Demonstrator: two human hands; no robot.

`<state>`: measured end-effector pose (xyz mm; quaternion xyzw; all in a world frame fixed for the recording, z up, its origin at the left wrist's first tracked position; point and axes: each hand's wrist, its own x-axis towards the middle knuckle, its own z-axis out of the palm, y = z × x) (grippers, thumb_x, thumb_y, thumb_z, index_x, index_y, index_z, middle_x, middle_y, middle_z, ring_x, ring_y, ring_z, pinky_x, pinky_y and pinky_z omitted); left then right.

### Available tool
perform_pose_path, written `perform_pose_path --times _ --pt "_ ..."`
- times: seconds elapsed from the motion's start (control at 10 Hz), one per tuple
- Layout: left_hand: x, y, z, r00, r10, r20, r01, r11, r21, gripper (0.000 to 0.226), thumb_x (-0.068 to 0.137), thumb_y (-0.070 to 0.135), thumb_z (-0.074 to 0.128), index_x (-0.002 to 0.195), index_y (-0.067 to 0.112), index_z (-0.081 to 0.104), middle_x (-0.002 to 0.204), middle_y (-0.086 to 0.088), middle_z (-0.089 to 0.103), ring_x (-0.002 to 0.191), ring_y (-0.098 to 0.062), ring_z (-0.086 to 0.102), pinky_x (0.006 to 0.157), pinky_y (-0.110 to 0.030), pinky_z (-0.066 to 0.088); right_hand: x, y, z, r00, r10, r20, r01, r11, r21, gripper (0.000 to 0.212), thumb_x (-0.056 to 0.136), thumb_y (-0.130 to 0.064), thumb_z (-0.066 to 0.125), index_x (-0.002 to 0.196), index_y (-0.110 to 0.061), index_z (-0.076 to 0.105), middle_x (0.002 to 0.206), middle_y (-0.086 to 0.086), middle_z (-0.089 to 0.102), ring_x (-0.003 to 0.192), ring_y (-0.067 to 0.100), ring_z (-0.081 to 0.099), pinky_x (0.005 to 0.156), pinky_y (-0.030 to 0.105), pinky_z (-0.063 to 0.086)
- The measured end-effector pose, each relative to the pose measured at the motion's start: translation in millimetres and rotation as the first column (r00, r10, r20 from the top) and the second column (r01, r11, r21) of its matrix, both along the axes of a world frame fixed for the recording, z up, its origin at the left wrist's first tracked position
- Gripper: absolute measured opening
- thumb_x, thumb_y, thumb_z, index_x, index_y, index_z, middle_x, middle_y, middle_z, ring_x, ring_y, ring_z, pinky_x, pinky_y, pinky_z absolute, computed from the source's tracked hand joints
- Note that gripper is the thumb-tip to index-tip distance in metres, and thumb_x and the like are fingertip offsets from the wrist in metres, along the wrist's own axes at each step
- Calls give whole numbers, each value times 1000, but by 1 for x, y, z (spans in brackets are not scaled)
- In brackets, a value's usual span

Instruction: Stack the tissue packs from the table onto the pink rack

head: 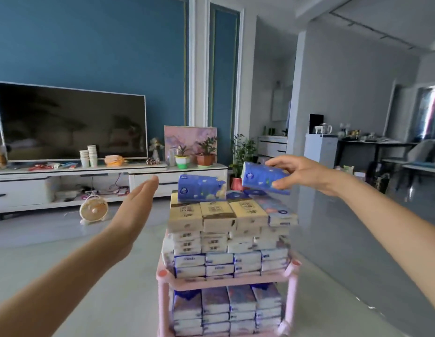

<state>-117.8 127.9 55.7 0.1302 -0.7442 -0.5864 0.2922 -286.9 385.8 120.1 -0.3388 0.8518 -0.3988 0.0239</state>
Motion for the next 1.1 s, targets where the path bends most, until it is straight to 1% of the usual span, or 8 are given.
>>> perform_pose_path --times 0.2,0.4,0.5,0.6,0.7,0.9,1.0,1.1 --pt "-34 10 -6 996 -39 77 26 987 161 55 95 49 35 140 18 36 148 -1 34 136 -19 31 114 -43 18 -26 -7 -5 998 69 -7 -68 993 97 51 79 -6 69 125 -21 50 128 7 51 110 11 47 74 5 38" --pt "-47 9 -8 991 -35 127 13 984 176 57 95 54 29 140 20 37 147 -5 35 135 -23 33 115 -45 15 -36 -20 -7 987 159 17 -160 980 116 55 79 -10 71 128 -22 49 136 3 47 119 6 40 89 19 33" --pt "-49 8 -9 986 -72 153 35 971 235 50 92 58 33 122 23 51 125 0 56 119 -26 52 110 -48 28 -37 -23 -10 983 184 10 -184 977 109 54 80 -10 70 128 -21 48 136 4 47 117 5 40 90 18 30" --pt "-54 8 -11 984 -69 162 27 969 244 51 92 57 33 116 20 61 106 -5 68 95 -25 64 93 -41 46 -39 -24 -13 982 190 4 -190 977 92 55 80 -11 70 130 -19 48 135 5 48 117 7 41 91 19 30" --pt "-57 10 -10 982 -71 177 24 966 258 50 94 55 31 109 19 63 89 -6 71 70 -20 65 66 -30 48 -37 -27 -14 980 201 8 -201 977 65 57 78 -9 71 130 -16 48 132 4 49 118 7 41 87 14 33" --pt "-53 8 -9 977 -74 202 21 967 252 55 92 58 31 113 17 61 95 -10 71 75 -23 66 65 -31 48 -33 -28 -18 974 225 30 -225 974 15 54 79 -11 70 128 -19 48 136 6 48 117 8 43 95 21 33" --pt "-50 9 -9 981 -74 179 23 962 273 53 93 56 32 114 15 58 91 -9 69 75 -22 64 72 -33 48 -29 -25 -24 978 208 29 -205 976 -74 53 83 -14 66 132 -19 45 141 6 43 120 7 42 87 13 35" --pt "-46 7 -9 989 -11 148 -33 954 298 56 93 57 33 125 15 51 113 -12 62 89 -24 63 92 -41 45 -24 -17 -28 986 166 10 -162 972 -169 53 87 -17 62 136 -18 43 142 5 43 121 6 42 82 9 35"
